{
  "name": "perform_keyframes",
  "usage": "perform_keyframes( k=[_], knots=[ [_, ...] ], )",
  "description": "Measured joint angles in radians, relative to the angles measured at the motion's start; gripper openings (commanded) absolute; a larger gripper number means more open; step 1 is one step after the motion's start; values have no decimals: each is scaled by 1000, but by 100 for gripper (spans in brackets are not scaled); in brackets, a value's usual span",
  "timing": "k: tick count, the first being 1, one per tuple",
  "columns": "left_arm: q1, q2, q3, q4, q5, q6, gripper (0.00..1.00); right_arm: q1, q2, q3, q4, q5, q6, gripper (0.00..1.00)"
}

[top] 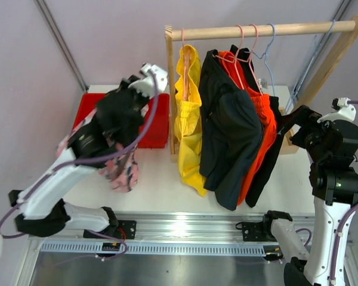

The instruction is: Remove the shorts from the hanger

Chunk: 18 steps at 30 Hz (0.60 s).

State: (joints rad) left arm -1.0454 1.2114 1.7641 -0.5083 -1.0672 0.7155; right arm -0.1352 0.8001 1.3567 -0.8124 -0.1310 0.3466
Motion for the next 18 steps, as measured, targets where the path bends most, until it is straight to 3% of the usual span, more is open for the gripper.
perform_keyframes(
  k=[3, 6, 10, 15, 18],
  knots=[
    [188, 130, 71, -125, 64, -100, 0, 0, -14, -14, 5, -14, 1, 99],
    [315, 246, 267, -144, 67, -156, 0, 0, -24, -34, 23, -35, 2, 99],
    [440, 294, 484, 24, -14, -151, 0, 5, -13, -43, 31, -61, 6, 99],
    [499, 294, 589, 388, -55, -30, 0, 52, 3, -43, 27, -55, 0, 99],
    [549, 308, 625, 462, -35, -37, 0, 75, 6, -43, 24, -46, -3, 99]
  ],
)
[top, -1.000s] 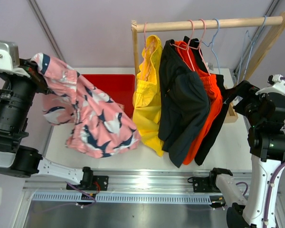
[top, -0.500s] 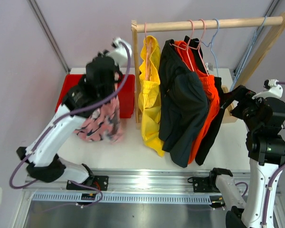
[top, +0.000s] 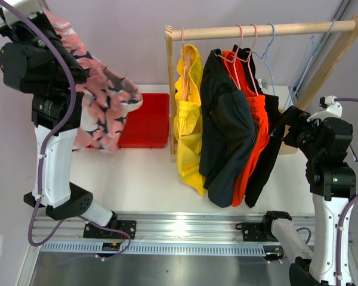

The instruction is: Remove the shorts from the hanger

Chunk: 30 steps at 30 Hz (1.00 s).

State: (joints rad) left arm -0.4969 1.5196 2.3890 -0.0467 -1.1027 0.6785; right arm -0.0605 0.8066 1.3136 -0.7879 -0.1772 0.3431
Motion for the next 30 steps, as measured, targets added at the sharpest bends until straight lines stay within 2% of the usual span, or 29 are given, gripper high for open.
perform_keyframes(
  k=[5, 8, 16, 24, 26, 28, 29, 30],
  knots=[
    [200, 69, 47, -138, 115, -234, 0, 16, 0, -5, 1, 8, -4, 99],
    [266, 149, 51, -235, 214, -365, 0, 18, -3, -19, 1, 12, -4, 99],
    [359, 308, 50, -442, 525, -579, 0, 18, -14, -61, 6, 42, -6, 99],
    [362, 303, 64, -449, 705, -660, 0, 18, -17, -113, 19, 46, -3, 99],
    [362, 273, -8, -414, 718, -671, 0, 18, -17, -123, 23, 46, 0, 99],
    [362, 203, -163, -369, 723, -681, 0, 18, -17, -125, 24, 45, 4, 99],
    [362, 150, -291, -325, 723, -688, 1, 18, -18, -125, 26, 45, 4, 99],
    [362, 82, -445, -283, 720, -700, 19, 18, -20, -125, 29, 46, 4, 99]
  ],
)
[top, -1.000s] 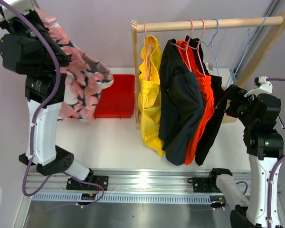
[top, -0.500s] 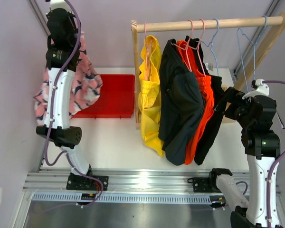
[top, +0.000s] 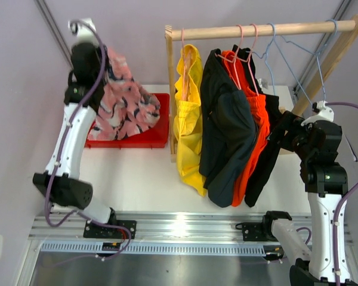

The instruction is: Remove the shorts from the hanger

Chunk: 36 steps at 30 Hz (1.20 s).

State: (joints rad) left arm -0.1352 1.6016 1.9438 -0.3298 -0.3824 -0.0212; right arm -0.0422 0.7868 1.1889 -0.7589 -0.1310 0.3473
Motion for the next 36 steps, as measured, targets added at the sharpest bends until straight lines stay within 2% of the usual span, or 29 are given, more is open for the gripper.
perform_keyframes(
  k=[1, 2, 4, 6, 12, 20, 28, 36],
  knots=[
    [0, -49, -120, 18, -4, -6, 32, 0, -1, 0, 2, 4, -1, 99],
    [0, -86, -218, 49, -6, -19, 74, 0, -1, 1, 2, 11, -2, 99],
    [0, -134, -377, 56, -13, -50, 99, 0, 0, 15, -8, 29, -5, 99],
    [1, -133, -452, 42, -13, -89, 99, 0, 1, 41, -17, 48, -8, 99],
    [1, -134, -550, 4, 27, -163, 99, 0, -2, 153, -47, 110, -20, 99],
    [1, -348, -706, -33, 127, -180, 99, 0, 47, 360, -45, 144, -28, 99],
    [0, -525, -848, -32, 190, -156, 99, 4, 269, 492, 42, 26, 22, 96],
    [0, -533, -890, -50, 209, -155, 99, 29, 486, 553, 79, -10, 39, 93]
  ],
)
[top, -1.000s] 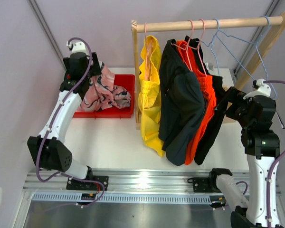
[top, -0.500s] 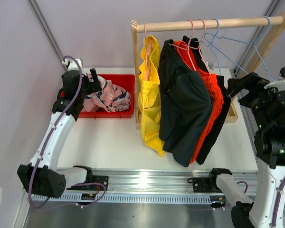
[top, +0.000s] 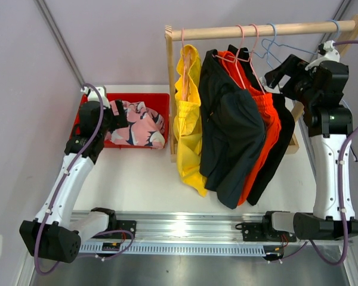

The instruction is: Remove the shorts from the hanger

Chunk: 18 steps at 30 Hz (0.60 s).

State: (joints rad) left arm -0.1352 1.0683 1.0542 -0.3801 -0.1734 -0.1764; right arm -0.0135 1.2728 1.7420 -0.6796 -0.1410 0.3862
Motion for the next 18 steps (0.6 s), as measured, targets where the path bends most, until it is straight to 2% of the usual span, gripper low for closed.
perform_keyframes(
  k=[2, 5, 6, 8, 9, 10, 11, 13, 15, 18],
  knots=[
    [0, -5, 0, 1, 2, -1, 99, 19, 19, 4, 5, 4, 2, 89],
    [0, -10, 0, 1, 3, -6, 99, 56, 29, 10, 14, 13, 2, 72],
    [0, -10, 0, 2, 4, -7, 99, 69, 31, 11, 18, 14, 2, 60],
    [0, -10, 0, 1, 6, -7, 99, 85, 33, 14, 28, 25, 2, 50],
    [0, -10, 0, 1, 8, -7, 99, 92, 35, 16, 35, 31, 1, 39],
    [0, -10, 0, 1, 11, -7, 99, 96, 37, 16, 39, 37, 1, 33],
    [0, -10, 0, 1, 13, -7, 99, 101, 40, 17, 44, 40, -2, 20],
    [0, -10, 0, 1, 19, -7, 99, 116, 47, 21, 59, 42, -12, 7],
    [0, -11, 0, 1, 21, -7, 99, 130, 53, 28, 71, 43, -22, 0],
    [0, -11, 0, 1, 33, -6, 99, 137, 61, 40, 71, 56, -25, 0]
  ],
)
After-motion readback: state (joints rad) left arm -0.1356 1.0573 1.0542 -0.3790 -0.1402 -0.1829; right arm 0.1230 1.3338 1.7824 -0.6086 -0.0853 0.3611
